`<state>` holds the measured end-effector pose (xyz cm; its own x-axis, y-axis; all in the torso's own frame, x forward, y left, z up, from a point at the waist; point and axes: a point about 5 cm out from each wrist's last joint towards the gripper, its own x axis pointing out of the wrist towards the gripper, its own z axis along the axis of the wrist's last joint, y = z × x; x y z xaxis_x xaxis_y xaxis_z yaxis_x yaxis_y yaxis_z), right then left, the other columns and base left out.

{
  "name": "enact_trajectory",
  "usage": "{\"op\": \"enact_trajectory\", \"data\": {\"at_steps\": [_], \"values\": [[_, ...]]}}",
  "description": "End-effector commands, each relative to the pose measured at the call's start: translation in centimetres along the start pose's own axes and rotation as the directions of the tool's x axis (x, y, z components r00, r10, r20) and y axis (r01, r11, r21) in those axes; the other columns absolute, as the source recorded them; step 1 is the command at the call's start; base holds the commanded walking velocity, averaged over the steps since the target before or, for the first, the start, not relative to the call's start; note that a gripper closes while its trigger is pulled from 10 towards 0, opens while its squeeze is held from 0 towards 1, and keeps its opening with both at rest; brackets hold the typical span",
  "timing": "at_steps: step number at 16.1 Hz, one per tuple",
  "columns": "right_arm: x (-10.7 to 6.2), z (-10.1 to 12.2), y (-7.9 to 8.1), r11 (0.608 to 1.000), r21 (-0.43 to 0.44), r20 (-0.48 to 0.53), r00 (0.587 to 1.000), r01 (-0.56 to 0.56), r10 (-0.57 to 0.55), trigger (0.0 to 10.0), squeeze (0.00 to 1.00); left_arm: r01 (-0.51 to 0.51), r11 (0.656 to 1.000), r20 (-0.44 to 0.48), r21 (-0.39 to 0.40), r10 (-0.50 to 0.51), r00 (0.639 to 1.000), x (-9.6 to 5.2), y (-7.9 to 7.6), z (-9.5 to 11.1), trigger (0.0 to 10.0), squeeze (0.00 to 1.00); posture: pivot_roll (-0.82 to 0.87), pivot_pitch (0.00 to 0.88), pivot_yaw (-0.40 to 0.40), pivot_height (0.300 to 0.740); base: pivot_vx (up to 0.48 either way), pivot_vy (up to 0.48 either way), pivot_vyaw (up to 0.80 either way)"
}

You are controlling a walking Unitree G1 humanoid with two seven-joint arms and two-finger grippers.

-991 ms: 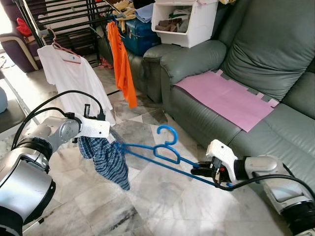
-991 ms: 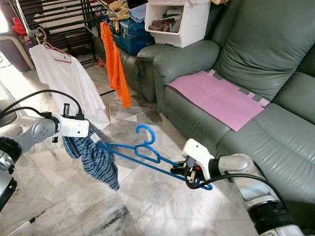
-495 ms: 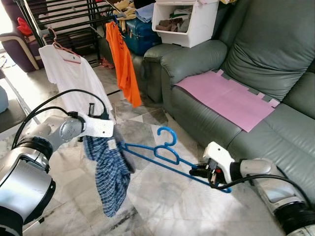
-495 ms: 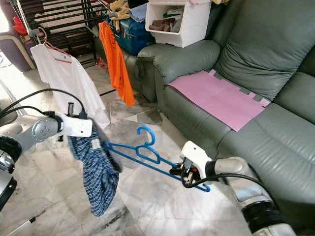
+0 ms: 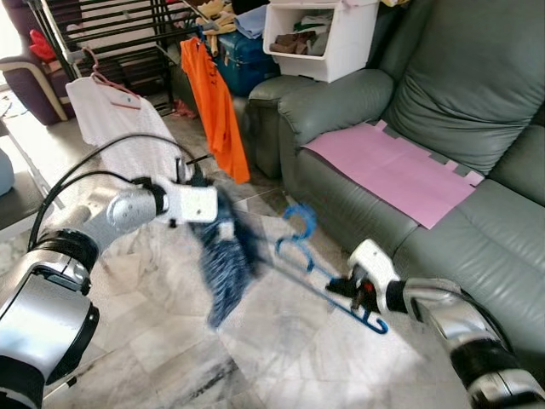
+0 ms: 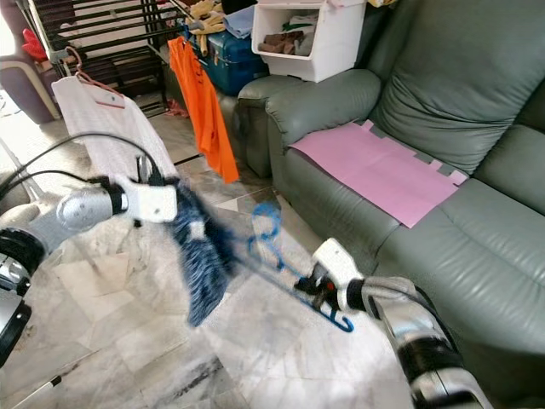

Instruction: Hang hanger

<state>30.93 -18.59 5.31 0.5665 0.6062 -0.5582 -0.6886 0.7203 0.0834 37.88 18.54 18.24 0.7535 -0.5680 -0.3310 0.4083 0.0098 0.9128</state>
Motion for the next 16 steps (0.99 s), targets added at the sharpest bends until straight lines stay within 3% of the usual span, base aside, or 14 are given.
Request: {"op": "enact_trajectory", "data": {"at_steps": [1, 2, 3, 5, 6, 8, 10, 12, 13, 15, 16], "values": [[-0.4, -0.3, -1.2, 0.99, 0.099, 0.007, 0.995, 0.097, -0.098, 10.0, 0.0, -0.037, 0.999, 0.015, -0.009, 0.037, 0.999, -0.2, 0.9, 0.1, 10.0, 0.0, -0.09, 0.0, 0.022, 0.74, 0.0, 0.0, 0.0], [-0.8, -1.0, -1.9, 0.969, 0.188, -0.008, 0.987, 0.159, -0.161, 10.0, 0.0, -0.059, 0.998, 0.013, -0.025, 0.059, 0.998, -0.4, 1.2, 0.0, 10.0, 0.0, -0.09, 0.0, 0.022, 0.74, 0.0, 0.0, 0.0], [-1.0, -1.3, -2.2, 0.961, 0.209, -0.016, 0.983, 0.182, -0.182, 10.0, 0.0, -0.066, 0.997, 0.01, -0.033, 0.066, 0.998, -0.5, 1.3, -0.1, 10.0, 0.0, -0.09, 0.0, 0.022, 0.74, 0.0, 0.0, 0.0], [-2.1, -2.0, -3.6, 0.89, 0.354, -0.024, 0.954, 0.287, -0.298, 10.0, 0.0, -0.088, 0.995, -0.051, -0.056, 0.085, 0.995, -0.9, 1.3, -1.1, 10.0, 0.0, -0.09, 0.0, 0.026, 0.74, 0.0, 0.0, 0.0], [-2.2, -1.9, -3.8, 0.88, 0.372, -0.018, 0.95, 0.295, -0.311, 10.0, 0.0, -0.09, 0.994, -0.064, -0.062, 0.086, 0.994, -1.0, 1.3, -1.2, 10.0, 0.0, -0.1, 0.0, 0.031, 0.74, 0.0, 0.0, 0.0], [-2.5, 1.6, -5.2, 0.781, 0.559, 0.166, 0.885, 0.278, -0.434, 10.0, 0.0, -0.074, 0.992, -0.05, -0.101, 0.069, 0.996, -0.6, -0.4, -1.0, 10.0, 0.0, -0.1, 0.0, 0.035, 0.74, 0.0, 0.0, 0.0], [-3.3, 4.6, -6.3, 0.722, 0.652, 0.305, 0.792, 0.23, -0.529, 10.0, 0.0, -0.1, 0.977, 0.028, -0.19, 0.107, 0.994, 0.2, -1.4, 0.2, 10.0, 0.0, -0.1, 0.0, 0.037, 0.74, 0.0, 0.0, 0.0], [-3.8, 6.1, -7.0, 0.682, 0.704, 0.361, 0.728, 0.196, -0.582, 10.0, 0.0, -0.115, 0.955, 0.091, -0.273, 0.145, 0.985, 0.8, -2.2, 1.3, 10.0, 0.0, -0.1, 0.0, 0.039, 0.74, 0.0, 0.0, 0.0], [-4.2, 7.4, -7.5, 0.653, 0.738, 0.393, 0.679, 0.169, -0.62, 10.0, 0.0, -0.13, 0.923, 0.137, -0.361, 0.191, 0.972, 1.5, -3.1, 2.5, 10.0, 0.0, -0.1, 0.0, 0.037, 0.74, 0.0, 0.0, 0.0], [-4.2, 10.3, -7.7, 0.6, 0.798, 0.451, 0.596, 0.064, -0.664, 10.0, 0.0, -0.017, 0.824, 0.242, -0.566, 0.186, 0.952, 3.0, -7.7, 5.8, 10.0, 0.0, -0.11, 0.0, 0.035, 0.74, 0.0, 0.0, 0.0], [-3.6, 11.2, -7.1, 0.629, 0.777, 0.494, 0.604, 0.016, -0.625, 10.0, 0.0, 0.069, 0.823, 0.297, -0.563, 0.124, 0.947, 3.0, -9.4, 6.9, 10.0, 0.0, -0.1, 0.0, 0.033, 0.74, 0.0, 0.0, 0.0]]}}
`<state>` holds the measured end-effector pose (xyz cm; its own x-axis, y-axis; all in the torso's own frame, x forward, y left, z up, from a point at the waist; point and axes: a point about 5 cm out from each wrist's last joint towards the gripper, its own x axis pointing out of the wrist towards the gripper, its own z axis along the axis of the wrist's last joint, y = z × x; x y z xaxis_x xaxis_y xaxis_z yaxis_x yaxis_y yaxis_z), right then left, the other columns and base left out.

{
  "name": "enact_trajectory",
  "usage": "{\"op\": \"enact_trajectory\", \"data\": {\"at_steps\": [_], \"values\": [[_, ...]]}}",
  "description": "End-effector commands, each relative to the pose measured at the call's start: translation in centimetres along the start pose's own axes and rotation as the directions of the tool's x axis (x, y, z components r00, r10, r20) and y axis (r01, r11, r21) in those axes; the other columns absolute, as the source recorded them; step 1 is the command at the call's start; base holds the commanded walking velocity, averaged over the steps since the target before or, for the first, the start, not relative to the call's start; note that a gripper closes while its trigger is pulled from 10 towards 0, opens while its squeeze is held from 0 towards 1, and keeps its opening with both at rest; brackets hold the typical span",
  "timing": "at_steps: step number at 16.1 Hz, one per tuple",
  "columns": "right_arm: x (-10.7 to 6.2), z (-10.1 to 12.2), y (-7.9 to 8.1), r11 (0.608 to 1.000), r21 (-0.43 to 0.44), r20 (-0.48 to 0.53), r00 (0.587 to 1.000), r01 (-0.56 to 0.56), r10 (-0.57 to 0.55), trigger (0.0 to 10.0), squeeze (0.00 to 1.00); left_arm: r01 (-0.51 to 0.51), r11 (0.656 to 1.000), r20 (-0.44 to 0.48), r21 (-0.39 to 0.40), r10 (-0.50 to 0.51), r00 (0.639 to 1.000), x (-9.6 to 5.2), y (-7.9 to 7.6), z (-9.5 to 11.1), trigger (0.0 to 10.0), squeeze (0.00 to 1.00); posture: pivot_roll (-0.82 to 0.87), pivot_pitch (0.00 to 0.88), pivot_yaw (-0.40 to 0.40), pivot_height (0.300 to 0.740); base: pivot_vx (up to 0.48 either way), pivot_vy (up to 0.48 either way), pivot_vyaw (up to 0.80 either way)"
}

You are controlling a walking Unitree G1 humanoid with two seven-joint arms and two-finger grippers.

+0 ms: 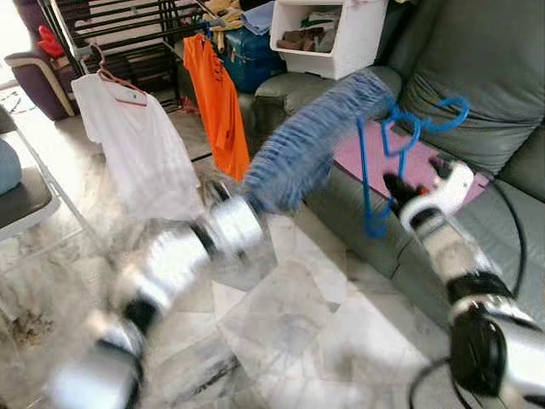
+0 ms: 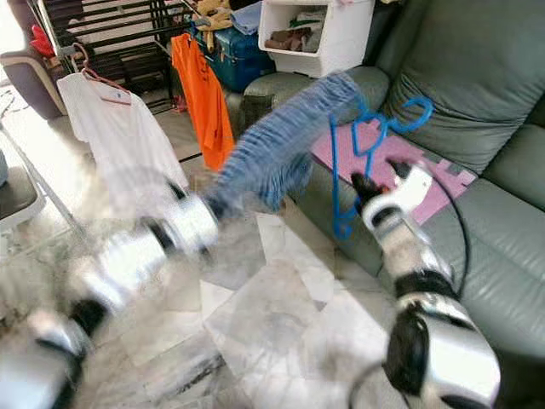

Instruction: Hang hanger

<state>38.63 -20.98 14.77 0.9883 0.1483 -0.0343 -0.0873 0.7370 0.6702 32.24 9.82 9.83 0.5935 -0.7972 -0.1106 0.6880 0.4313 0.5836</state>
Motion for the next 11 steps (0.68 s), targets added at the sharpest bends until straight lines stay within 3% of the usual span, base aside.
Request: {"op": "enact_trajectory", "data": {"at_steps": [1, 3, 4, 5, 7, 8, 9, 11], "values": [[0.4, 1.3, 0.9, 0.998, 0.053, 0.065, 0.997, -0.043, 0.04, 10.0, 0.0, 0.052, 0.999, -0.024, 0.011, -0.052, 0.998, -0.7, -0.2, -0.4, 10.0, 0.0, -0.09, 0.0, 0.031, 0.74, 0.0, 0.0, 0.0], [0.8, 0.6, 2.4, 0.986, 0.078, 0.031, 0.989, -0.147, 0.145, 10.0, 0.0, 0.094, 0.996, -0.025, 0.007, -0.094, 0.995, -0.9, -1.1, -0.5, 10.0, 0.0, -0.09, 0.0, 0.03, 0.74, 0.0, 0.0, 0.0], [1.0, -0.2, 4.1, 0.961, 0.112, 0.009, 0.967, -0.254, 0.254, 10.0, 0.0, 0.111, 0.994, -0.03, 0.022, -0.11, 0.993, -1.1, -1.5, -0.5, 10.0, 0.0, -0.09, 0.0, 0.029, 0.74, 0.0, 0.0, 0.0], [1.1, -0.3, 4.3, 0.959, 0.116, 0.014, 0.966, -0.259, 0.26, 10.0, 0.0, 0.112, 0.993, -0.037, 0.024, -0.111, 0.993, -1.1, -1.5, -0.6, 10.0, 0.0, -0.08, 0.0, 0.03, 0.74, 0.0, 0.0, 0.0], [1.1, -0.3, 4.5, 0.963, -0.06, -0.012, 0.965, -0.261, 0.261, 10.0, 0.0, 0.097, 0.995, -0.059, -0.024, -0.098, 0.993, -1.3, -1.5, -0.9, 10.0, 0.0, -0.09, 0.0, 0.03, 0.74, 0.0, 0.0, 0.0], [0.9, -0.8, 4.9, 0.921, -0.26, -0.054, 0.957, -0.289, 0.285, 10.0, 0.0, 0.114, 0.991, -0.056, -0.07, -0.118, 0.991, -1.3, -2.1, -1.1, 10.0, 1.0, -0.09, 0.0, 0.029, 0.74, 0.0, 0.0, 0.0], [0.6, -1.2, 5.1, 0.873, -0.37, -0.087, 0.947, -0.319, 0.309, 10.0, 0.0, 0.133, 0.986, -0.05, -0.098, -0.138, 0.989, -1.3, -2.7, -1.1, 10.0, 1.0, -0.09, 0.0, 0.028, 0.74, 0.0, 0.0, 0.0], [0.4, -1.8, 5.3, 0.827, -0.431, -0.125, 0.932, -0.361, 0.341, 10.0, 0.0, 0.159, 0.979, -0.047, -0.129, -0.166, 0.985, -1.2, -3.5, -1.1, 10.0, 1.0, -0.09, 0.0, 0.027, 0.74, 0.0, 0.0, 0.0]]}}
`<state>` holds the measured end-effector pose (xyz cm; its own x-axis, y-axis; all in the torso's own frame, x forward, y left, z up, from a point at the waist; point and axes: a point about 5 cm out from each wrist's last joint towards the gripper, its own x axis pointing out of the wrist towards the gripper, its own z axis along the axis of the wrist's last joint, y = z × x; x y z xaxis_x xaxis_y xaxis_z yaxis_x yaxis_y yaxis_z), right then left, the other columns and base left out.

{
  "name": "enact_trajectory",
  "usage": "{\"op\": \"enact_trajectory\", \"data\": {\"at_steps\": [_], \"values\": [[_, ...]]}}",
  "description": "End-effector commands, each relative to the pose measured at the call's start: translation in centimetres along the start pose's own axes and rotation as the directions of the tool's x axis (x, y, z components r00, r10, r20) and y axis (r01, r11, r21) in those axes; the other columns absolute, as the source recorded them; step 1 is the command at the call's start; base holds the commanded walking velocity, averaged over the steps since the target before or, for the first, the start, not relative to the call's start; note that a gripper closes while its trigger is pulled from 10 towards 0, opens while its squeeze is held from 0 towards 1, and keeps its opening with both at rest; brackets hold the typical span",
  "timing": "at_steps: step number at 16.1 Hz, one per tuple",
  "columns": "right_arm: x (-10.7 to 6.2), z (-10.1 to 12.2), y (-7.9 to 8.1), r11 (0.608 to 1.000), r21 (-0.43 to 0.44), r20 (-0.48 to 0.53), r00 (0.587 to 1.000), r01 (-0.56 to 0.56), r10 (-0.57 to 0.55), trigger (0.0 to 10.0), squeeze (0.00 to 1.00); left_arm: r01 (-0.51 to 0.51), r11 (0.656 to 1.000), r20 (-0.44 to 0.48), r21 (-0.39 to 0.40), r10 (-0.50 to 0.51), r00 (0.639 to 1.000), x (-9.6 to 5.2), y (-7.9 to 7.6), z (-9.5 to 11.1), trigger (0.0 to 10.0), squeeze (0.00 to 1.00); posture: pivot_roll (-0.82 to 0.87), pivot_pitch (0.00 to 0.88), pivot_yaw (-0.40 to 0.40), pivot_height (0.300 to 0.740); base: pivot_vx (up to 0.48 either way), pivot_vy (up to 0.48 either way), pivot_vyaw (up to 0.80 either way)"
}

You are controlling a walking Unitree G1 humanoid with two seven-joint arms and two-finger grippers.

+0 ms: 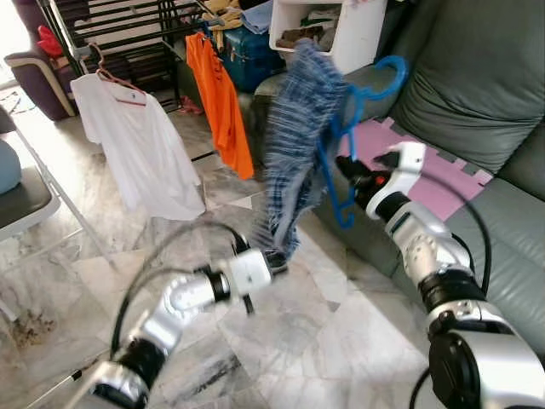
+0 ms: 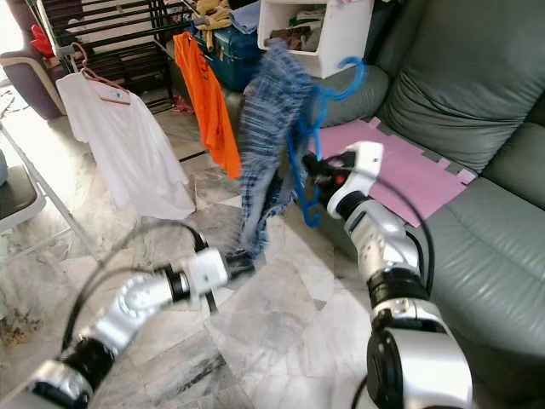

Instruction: Hang hanger

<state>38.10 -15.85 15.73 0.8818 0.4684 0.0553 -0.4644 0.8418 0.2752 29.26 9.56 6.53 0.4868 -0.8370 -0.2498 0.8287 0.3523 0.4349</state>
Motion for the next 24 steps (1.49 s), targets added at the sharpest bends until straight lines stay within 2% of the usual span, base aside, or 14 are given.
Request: {"op": "enact_trajectory", "data": {"at_steps": [1, 2, 3, 4, 6, 9, 10, 11, 12, 13, 14, 16, 22, 24], "values": [[0.1, 0.7, 0.5, 0.994, -0.104, 0.022, 0.999, -0.045, 0.048, 10.0, 0.0, 0.009, 1.0, 0.007, -0.019, -0.008, 1.0, 0.0, 0.0, 0.3, 10.0, 1.0, -0.1, 0.0, 0.028, 0.74, 0.0, 0.0, 0.0], [0.0, 0.4, 0.6, 0.99, -0.132, 0.014, 0.998, -0.053, 0.055, 10.0, 0.0, 0.009, 1.0, 0.01, -0.027, -0.009, 1.0, 0.0, -0.1, 0.4, 10.0, 1.0, -0.1, 0.0, 0.028, 0.74, 0.0, 0.0, 0.0], [-0.5, -0.2, 0.5, 0.971, -0.228, -0.004, 0.998, -0.066, 0.067, 10.0, 0.0, 0.005, 0.998, 0.025, -0.059, -0.003, 1.0, 0.0, -0.3, 0.8, 10.0, 1.0, -0.1, 0.0, 0.026, 0.74, 0.0, 0.0, 0.0], [-0.7, -0.4, 0.5, 0.965, -0.252, -0.008, 0.997, -0.07, 0.071, 10.0, 0.0, 0.002, 0.997, 0.03, -0.072, 0.0, 1.0, -0.1, -0.4, 0.9, 10.0, 1.0, -0.1, 0.0, 0.026, 0.74, 0.0, 0.0, 0.0], [-1.9, -1.6, 0.4, 0.93, -0.352, -0.031, 0.994, -0.108, 0.104, 10.0, 0.0, 0.001, 0.997, 0.029, -0.08, 0.001, 1.0, -0.9, 0.0, 1.0, 10.0, 1.0, -0.09, 0.0, 0.026, 0.74, 0.0, 0.0, 0.0], [-3.2, -2.7, 0.2, 0.88, -0.439, -0.089, 0.984, -0.18, 0.157, 10.0, 0.0, -0.097, 0.995, 0.029, -0.012, 0.097, 0.995, -2.4, 2.5, 1.3, 10.0, 1.0, -0.09, 0.0, 0.028, 0.74, 0.0, 0.0, 0.0], [-4.0, -3.1, 0.1, 0.863, -0.453, -0.117, 0.974, -0.224, 0.192, 10.0, 0.0, -0.166, 0.985, 0.033, 0.047, 0.164, 0.986, -3.3, 4.4, 1.9, 10.0, 1.0, -0.09, 0.0, 0.028, 0.74, 0.0, 0.0, 0.0], [-5.0, -3.5, -0.1, 0.847, -0.457, -0.139, 0.962, -0.271, 0.233, 10.0, 0.0, -0.251, 0.956, 0.047, 0.153, 0.247, 0.968, -4.4, 6.9, 2.9, 10.0, 1.0, -0.09, 0.0, 0.028, 0.74, 0.0, 0.0, 0.0], [-5.5, -3.7, -0.2, 0.842, -0.448, -0.148, 0.953, -0.302, 0.263, 10.0, 0.0, -0.289, 0.936, 0.056, 0.2, 0.283, 0.957, -4.9, 8.0, 3.5, 10.0, 1.0, -0.09, 0.0, 0.029, 0.74, 0.0, 0.0, 0.0], [-6.6, -4.3, 0.4, 0.808, -0.408, -0.205, 0.905, -0.424, 0.372, 10.0, 0.0, -0.327, 0.903, 0.057, 0.28, 0.324, 0.944, -5.6, 9.3, 4.0, 10.0, 1.0, -0.09, 0.0, 0.029, 0.74, 0.0, 0.0, 0.0], [-7.2, -5.0, 0.5, 0.782, -0.394, -0.261, 0.875, -0.483, 0.409, 10.0, 0.0, -0.335, 0.87, 0.048, 0.362, 0.341, 0.939, -6.1, 10.2, 4.2, 10.0, 1.0, -0.09, 0.0, 0.032, 0.74, 0.0, 0.0, 0.0], [-8.6, -6.1, 0.4, 0.723, -0.384, -0.372, 0.813, -0.575, 0.449, 10.0, 0.0, -0.228, 0.819, -0.053, 0.526, 0.3, 0.953, -7.1, 11.0, 3.4, 10.0, 1.0, -0.09, 0.0, 0.033, 0.74, 0.0, 0.0, 0.0], [-9.4, -5.8, 0.2, 0.65, -0.363, -0.46, 0.735, -0.667, 0.498, 10.0, 0.0, 0.0, 0.763, -0.205, 0.646, 0.174, 0.963, -7.7, 10.5, 1.4, 10.0, 1.0, -0.09, 0.0, 0.032, 0.74, 0.0, 0.0, 0.0], [-9.5, -5.8, 0.3, 0.613, -0.366, -0.494, 0.704, -0.7, 0.51, 10.0, 0.0, 0.063, 0.777, -0.256, 0.627, 0.129, 0.958, -7.8, 10.5, 1.0, 10.0, 1.0, -0.09, 0.0, 0.034, 0.74, 0.0, 0.0, 0.0]]}}
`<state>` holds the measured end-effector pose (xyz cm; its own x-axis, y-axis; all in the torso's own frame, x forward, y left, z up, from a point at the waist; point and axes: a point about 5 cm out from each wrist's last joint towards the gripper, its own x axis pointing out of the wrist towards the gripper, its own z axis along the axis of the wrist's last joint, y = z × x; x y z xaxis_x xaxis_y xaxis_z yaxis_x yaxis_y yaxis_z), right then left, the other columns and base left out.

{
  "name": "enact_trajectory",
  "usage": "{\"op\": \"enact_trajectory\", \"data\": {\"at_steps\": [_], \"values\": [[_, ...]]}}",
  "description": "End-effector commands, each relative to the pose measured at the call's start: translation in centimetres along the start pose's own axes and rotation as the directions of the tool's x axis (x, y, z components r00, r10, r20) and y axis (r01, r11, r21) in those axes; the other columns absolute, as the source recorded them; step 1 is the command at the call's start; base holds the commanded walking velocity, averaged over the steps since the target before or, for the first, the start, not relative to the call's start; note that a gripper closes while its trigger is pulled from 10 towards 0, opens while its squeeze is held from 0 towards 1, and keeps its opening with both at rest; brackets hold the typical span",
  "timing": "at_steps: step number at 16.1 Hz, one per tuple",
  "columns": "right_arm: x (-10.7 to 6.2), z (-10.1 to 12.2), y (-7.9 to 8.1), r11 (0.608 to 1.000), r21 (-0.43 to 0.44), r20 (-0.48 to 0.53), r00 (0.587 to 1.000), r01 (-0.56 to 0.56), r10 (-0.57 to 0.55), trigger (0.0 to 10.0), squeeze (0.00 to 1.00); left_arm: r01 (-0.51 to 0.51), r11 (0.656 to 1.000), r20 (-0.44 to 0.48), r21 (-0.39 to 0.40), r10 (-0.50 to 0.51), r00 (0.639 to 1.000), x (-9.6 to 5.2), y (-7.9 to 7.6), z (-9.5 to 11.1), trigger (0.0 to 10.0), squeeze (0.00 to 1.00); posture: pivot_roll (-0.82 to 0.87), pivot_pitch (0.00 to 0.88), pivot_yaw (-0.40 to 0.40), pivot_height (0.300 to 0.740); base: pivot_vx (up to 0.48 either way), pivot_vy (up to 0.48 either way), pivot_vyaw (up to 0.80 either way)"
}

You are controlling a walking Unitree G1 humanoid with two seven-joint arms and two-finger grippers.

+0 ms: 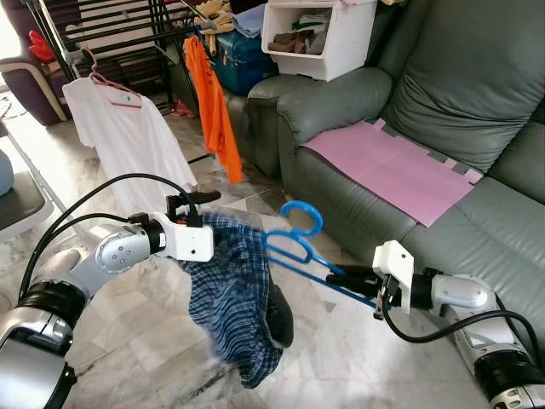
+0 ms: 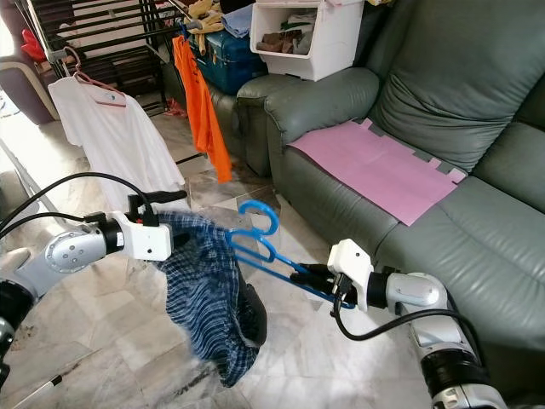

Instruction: Hang hanger

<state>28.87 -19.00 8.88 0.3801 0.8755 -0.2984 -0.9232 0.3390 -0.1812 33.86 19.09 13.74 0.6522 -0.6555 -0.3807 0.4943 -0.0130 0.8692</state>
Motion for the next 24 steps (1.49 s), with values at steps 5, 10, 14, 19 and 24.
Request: {"op": "enact_trajectory", "data": {"at_steps": [5, 10, 14, 19, 24], "values": [[0.2, 0.8, 0.0, 0.992, -0.105, -0.034, 0.997, -0.072, 0.069, 10.0, 0.0, 0.122, 0.992, -0.041, 0.025, -0.121, 0.992, 0.1, 0.3, -0.7, 0.0, 0.0, -0.1, 0.0, 0.044, 0.74, 0.0, 0.0, 0.0], [0.8, 0.6, 0.3, 0.986, -0.151, -0.06, 0.996, -0.075, 0.067, 10.0, 0.0, 0.254, 0.967, -0.056, -0.02, -0.255, 0.965, 0.5, -0.4, -0.9, 0.0, 0.0, -0.1, 0.0, 0.048, 0.74, 0.0, 0.0, 0.0], [1.4, 0.5, 0.5, 0.981, -0.174, -0.074, 0.995, -0.083, 0.071, 10.0, 0.0, 0.302, 0.953, -0.033, -0.034, -0.303, 0.952, 0.9, -0.6, -0.5, 0.0, 0.0, -0.1, 0.0, 0.048, 0.74, 0.0, 0.0, 0.0], [2.7, 0.9, 0.3, 0.974, -0.218, -0.069, 0.996, -0.067, 0.053, 10.0, 0.0, 0.361, 0.931, -0.029, -0.062, -0.363, 0.931, 1.1, -1.1, -0.4, 0.0, 0.0, -0.1, 0.0, 0.048, 0.74, 0.0, 0.0, 0.0], [3.3, 0.9, 0.3, 0.968, -0.242, -0.07, 0.997, -0.061, 0.046, 10.0, 0.0, 0.368, 0.926, -0.031, -0.083, -0.371, 0.928, 1.1, -1.3, -0.5, 0.0, 0.0, -0.1, 0.0, 0.043, 0.74, 0.0, 0.0, 0.0]]}}
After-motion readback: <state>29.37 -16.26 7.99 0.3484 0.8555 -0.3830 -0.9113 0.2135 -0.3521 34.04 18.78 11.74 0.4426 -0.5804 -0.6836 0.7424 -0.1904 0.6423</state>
